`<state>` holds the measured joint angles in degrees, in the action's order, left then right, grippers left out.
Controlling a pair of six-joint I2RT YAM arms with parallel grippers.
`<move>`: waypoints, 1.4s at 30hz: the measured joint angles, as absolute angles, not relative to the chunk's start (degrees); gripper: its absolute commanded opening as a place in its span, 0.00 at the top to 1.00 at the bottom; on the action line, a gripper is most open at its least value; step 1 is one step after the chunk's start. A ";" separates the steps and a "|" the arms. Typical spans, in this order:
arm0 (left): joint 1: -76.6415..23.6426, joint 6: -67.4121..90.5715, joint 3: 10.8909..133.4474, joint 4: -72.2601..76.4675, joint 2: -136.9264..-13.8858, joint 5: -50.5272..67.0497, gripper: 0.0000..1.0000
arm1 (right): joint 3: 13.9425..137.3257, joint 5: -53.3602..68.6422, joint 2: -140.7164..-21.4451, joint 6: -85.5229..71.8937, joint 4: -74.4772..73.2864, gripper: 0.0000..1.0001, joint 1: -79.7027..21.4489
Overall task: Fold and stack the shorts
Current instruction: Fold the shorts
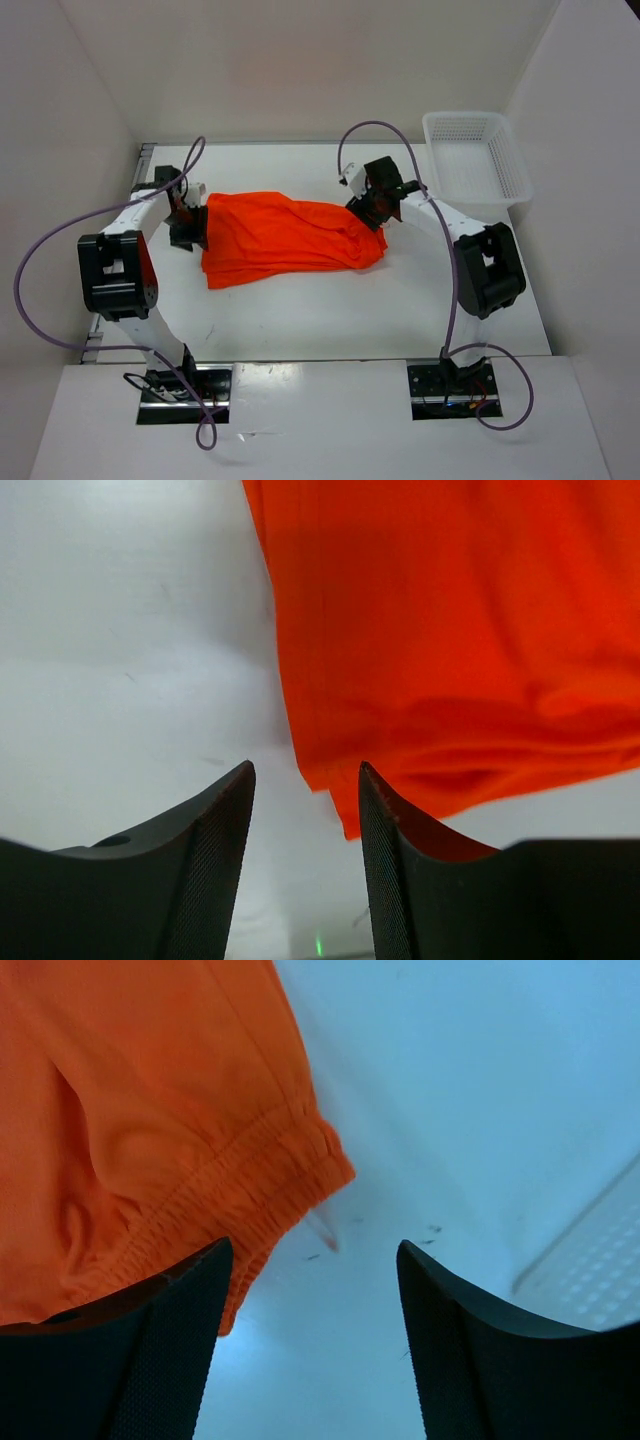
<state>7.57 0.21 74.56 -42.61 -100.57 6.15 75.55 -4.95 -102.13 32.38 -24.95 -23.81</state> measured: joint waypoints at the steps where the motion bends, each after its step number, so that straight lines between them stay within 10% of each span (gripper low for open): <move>1: 7.90 0.21 73.12 -43.81 -100.99 6.92 0.47 | 75.44 -4.01 -102.13 31.31 -26.00 0.30 -22.63; 28: 15.25 0.36 68.71 -46.74 -108.36 22.72 0.52 | 65.19 17.52 -95.00 28.25 -38.98 0.30 -13.04; 34: 15.25 0.38 68.66 -47.11 -108.47 23.38 0.87 | 65.23 17.63 -94.28 30.94 -40.62 0.30 -14.04; 42: 15.25 0.23 68.69 -47.16 -108.47 24.25 0.97 | 66.11 19.03 -94.19 33.95 -43.07 0.30 -15.05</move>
